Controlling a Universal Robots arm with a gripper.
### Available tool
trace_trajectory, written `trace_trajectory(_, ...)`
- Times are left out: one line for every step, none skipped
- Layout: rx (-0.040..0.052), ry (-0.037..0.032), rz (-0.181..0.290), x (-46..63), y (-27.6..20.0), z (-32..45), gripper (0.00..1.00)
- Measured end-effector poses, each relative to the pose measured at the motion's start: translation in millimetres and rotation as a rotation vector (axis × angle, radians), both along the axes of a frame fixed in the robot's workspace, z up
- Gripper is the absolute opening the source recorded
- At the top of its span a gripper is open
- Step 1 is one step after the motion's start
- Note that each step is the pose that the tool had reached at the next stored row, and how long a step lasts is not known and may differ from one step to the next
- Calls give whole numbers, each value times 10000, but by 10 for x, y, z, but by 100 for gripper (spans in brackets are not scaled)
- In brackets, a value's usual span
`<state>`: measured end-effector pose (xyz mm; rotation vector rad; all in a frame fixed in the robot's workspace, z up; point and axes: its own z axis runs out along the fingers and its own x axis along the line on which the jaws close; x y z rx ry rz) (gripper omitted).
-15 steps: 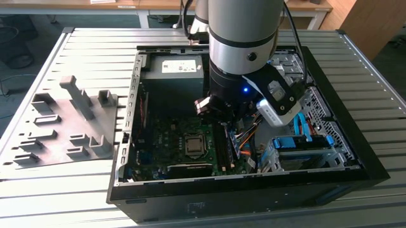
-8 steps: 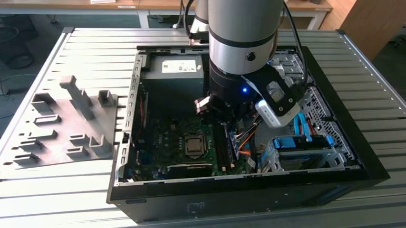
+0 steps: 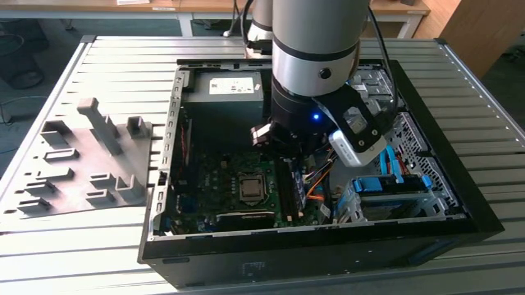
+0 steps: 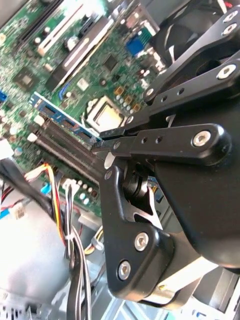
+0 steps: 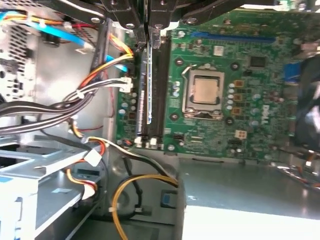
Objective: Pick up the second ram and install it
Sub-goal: 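Insert the second ram into the second slot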
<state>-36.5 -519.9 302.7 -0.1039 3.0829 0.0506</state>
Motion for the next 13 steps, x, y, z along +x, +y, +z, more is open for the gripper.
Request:
trace_trajectory(0,157,-20,0,0,-2,14)
trace_trajectory(0,310,-38,0,0,-5,14)
trace_trajectory(2,470,-58,0,0,-8,14)
trace_trajectory(1,586,-78,0,0,-10,14)
trace_trajectory(1,663,-103,0,0,-11,14)
trace_trajectory(0,687,-138,-1,0,-12,14)
trace_trajectory(10,688,-203,-1,-1,-14,14)
trace_trajectory(32,689,-265,-1,-1,-17,14)
trace_trajectory(59,688,-343,-1,0,-19,14)
trace_trajectory(70,688,-417,0,0,-20,14)
trace_trajectory(75,688,-449,0,0,-20,14)
trace_trajectory(75,688,-449,0,0,-20,14)
trace_trajectory(75,689,-453,0,0,-20,14)
